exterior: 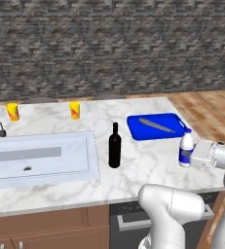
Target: Place the drinks on the dining counter in a tight cluster.
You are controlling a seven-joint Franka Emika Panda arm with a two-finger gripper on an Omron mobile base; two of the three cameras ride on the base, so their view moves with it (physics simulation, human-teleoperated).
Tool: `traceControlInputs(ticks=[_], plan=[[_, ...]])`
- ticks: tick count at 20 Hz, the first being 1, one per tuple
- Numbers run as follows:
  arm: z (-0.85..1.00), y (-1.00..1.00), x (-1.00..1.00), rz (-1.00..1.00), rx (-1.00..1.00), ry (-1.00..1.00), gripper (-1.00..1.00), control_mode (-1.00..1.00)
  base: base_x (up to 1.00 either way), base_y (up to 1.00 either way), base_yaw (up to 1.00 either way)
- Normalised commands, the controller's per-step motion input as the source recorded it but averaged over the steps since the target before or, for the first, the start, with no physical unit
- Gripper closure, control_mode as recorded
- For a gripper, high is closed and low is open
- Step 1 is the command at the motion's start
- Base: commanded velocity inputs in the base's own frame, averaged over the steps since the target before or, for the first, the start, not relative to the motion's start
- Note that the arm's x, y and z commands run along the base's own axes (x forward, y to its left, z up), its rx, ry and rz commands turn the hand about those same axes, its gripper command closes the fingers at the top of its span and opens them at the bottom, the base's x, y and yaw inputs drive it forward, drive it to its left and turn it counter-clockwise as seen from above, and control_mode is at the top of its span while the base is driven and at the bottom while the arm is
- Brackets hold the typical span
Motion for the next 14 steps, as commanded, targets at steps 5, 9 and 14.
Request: traceControlInputs(ticks=[5,9,14], plan=[[-0.24,-0.16,0.25,0.22,0.02,0.14,1.00,-1.00,0.00,0.00,0.00],[-0.27,-0.03,0.28,0.25,0.01,0.07,1.00,-1.00,0.00,0.00,0.00],[-0.22,0.00,0.30,0.26,0.06,0.00,1.00,-1.00,0.00,0.00,0.00]])
